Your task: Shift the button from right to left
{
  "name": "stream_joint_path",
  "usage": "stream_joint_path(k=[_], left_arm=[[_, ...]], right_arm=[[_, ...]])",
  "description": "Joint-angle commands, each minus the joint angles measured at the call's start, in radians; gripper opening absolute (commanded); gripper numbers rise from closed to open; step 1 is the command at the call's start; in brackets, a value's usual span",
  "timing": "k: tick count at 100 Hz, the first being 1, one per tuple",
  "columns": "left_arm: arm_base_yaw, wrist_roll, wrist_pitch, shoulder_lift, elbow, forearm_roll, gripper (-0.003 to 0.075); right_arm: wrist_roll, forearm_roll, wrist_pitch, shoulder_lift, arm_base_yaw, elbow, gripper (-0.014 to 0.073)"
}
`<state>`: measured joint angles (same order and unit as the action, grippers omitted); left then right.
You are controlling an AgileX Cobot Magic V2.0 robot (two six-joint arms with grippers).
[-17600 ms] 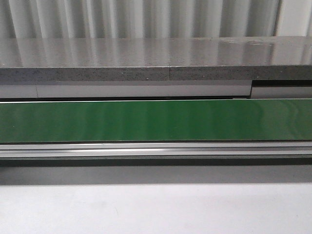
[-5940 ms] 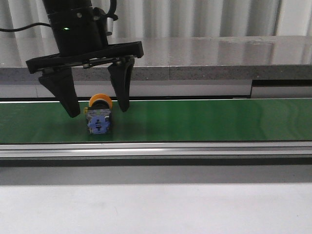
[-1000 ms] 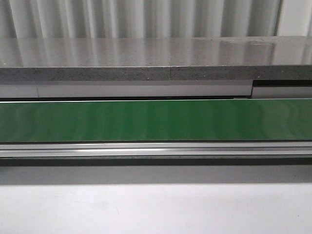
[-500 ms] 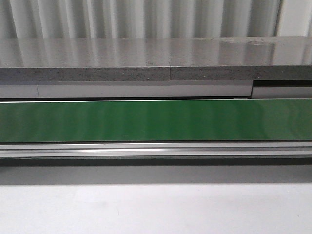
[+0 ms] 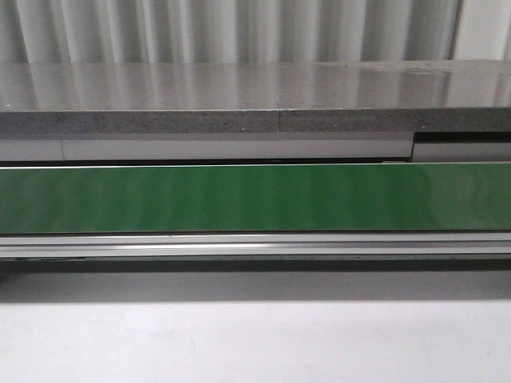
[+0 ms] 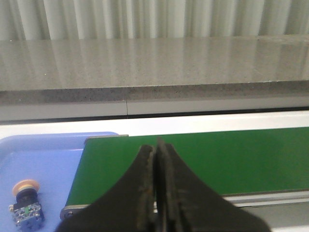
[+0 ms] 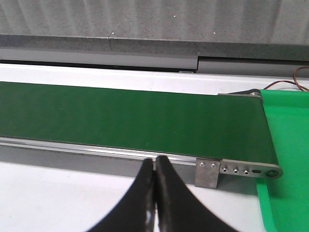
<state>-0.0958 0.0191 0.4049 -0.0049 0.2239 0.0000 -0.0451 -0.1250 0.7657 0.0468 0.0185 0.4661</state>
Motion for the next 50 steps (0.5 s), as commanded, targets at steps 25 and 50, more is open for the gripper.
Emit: stream_joint_path(k=[25,50], left_arm=[[0.031,-0.008,-0.443,-0.034,-0.209,-0.012,-0.0020],[0.051,-0.008,-0.405,-0.034,-0.248,-0.012,-0.0020]], right_arm=[[-0.008,-0.010,-0.075,0.014,-0.001,0.020,-0.0067],[-0.008,-0.010,-0.075,0.014,-0.001,0.020,-0.0067]])
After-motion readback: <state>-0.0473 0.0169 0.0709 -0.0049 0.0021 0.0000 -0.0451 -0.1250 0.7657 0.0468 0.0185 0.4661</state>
